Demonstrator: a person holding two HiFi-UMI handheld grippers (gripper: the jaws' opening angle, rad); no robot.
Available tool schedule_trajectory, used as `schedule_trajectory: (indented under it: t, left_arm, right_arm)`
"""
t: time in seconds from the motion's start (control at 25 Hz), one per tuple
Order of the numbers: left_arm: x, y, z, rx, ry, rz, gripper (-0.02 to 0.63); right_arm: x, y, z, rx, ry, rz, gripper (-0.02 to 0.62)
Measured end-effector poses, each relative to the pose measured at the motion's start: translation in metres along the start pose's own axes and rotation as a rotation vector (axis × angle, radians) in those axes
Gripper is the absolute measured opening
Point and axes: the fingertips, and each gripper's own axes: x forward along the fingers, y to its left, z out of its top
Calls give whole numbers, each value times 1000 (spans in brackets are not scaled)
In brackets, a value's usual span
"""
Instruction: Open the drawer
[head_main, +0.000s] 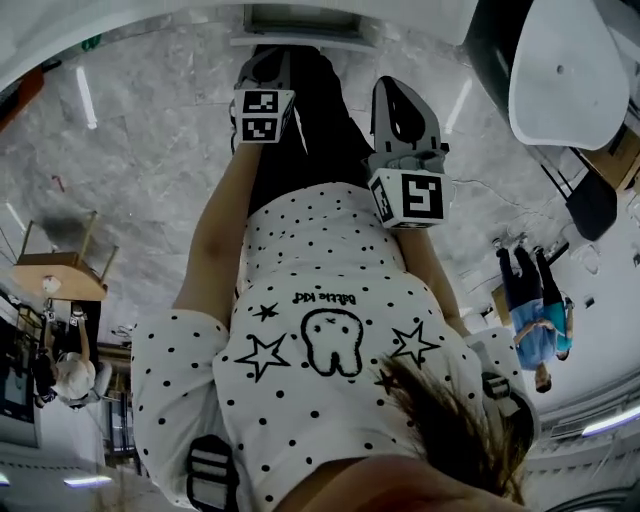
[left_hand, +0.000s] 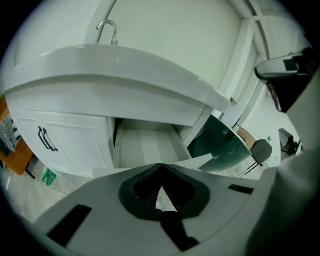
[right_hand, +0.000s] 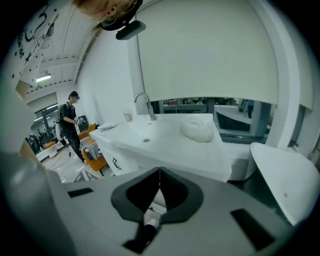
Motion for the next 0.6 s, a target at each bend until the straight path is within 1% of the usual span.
schedule_trajectory:
  t: [0.08, 0.16, 0.24, 0.44, 0.6]
  left_arm:
    - [-21, -2, 29, 31, -51, -6, 0]
    - [-48, -7, 62, 78, -109, -5, 0]
    - [-76, -14, 102, 119, -181, 1, 0]
    - [-145, -30, 199, 163, -371, 12, 0]
    - [-200, -45, 255, 209, -520, 6, 0]
  right_arm:
    - [-5, -3, 12, 4, -37, -10, 14]
    - [-13, -7, 26, 6, -71, -19, 14]
    - [-21, -13, 42, 5, -108, -29, 14]
    - [-42, -26, 86, -10, -215, -67, 14]
    - [-56, -31, 117, -28, -296, -94, 14]
